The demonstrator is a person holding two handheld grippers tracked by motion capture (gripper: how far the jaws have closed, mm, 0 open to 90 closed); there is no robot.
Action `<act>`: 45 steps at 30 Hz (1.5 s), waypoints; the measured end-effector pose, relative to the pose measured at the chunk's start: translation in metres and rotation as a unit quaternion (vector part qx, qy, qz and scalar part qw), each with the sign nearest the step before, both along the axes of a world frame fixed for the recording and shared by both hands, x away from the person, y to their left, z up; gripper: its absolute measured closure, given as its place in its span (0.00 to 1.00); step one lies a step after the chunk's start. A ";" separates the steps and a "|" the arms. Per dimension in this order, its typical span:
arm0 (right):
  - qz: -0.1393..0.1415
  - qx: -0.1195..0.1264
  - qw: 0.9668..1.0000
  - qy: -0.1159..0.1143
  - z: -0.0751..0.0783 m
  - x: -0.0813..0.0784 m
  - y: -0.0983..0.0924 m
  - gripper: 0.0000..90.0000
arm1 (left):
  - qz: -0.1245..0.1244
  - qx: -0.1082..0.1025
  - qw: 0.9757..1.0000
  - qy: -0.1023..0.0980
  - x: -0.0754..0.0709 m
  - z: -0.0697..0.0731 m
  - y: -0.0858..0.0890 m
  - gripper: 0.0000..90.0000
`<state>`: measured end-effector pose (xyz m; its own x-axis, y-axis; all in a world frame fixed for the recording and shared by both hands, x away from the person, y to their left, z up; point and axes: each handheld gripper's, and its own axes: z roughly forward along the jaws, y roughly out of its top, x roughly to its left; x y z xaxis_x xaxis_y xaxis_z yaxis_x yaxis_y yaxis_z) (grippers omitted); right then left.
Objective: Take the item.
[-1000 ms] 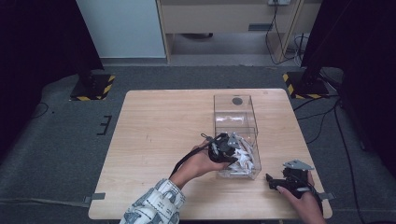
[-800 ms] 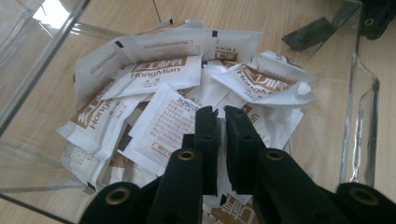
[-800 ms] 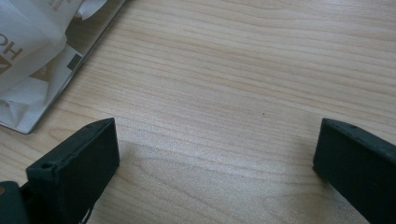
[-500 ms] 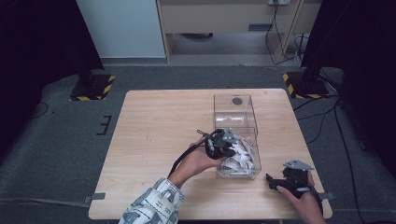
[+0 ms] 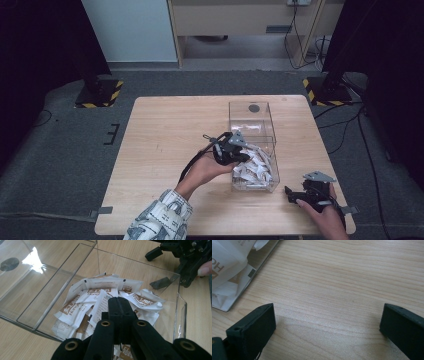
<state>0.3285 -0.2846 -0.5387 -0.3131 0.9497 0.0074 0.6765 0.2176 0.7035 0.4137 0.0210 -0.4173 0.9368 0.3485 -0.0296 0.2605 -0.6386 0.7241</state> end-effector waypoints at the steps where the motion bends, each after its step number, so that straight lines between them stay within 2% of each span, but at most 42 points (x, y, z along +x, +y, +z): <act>1: 0.000 0.000 1.000 0.000 0.000 0.000 0.000 0.01 | 0.000 -0.003 1.000 0.001 0.001 0.001 0.001 1.00; 24: 0.000 0.000 1.000 0.000 0.000 0.000 0.000 0.01 | 0.015 -0.041 0.999 -0.012 0.004 0.013 0.025 1.00; 29: 0.000 0.000 1.000 0.000 0.000 0.000 0.000 0.01 | 0.020 -0.056 0.998 -0.015 0.005 0.016 0.031 1.00; 45: 0.000 -0.001 1.000 0.001 0.000 0.000 0.000 0.01 | 0.030 -0.065 0.997 -0.032 0.004 0.025 0.044 1.00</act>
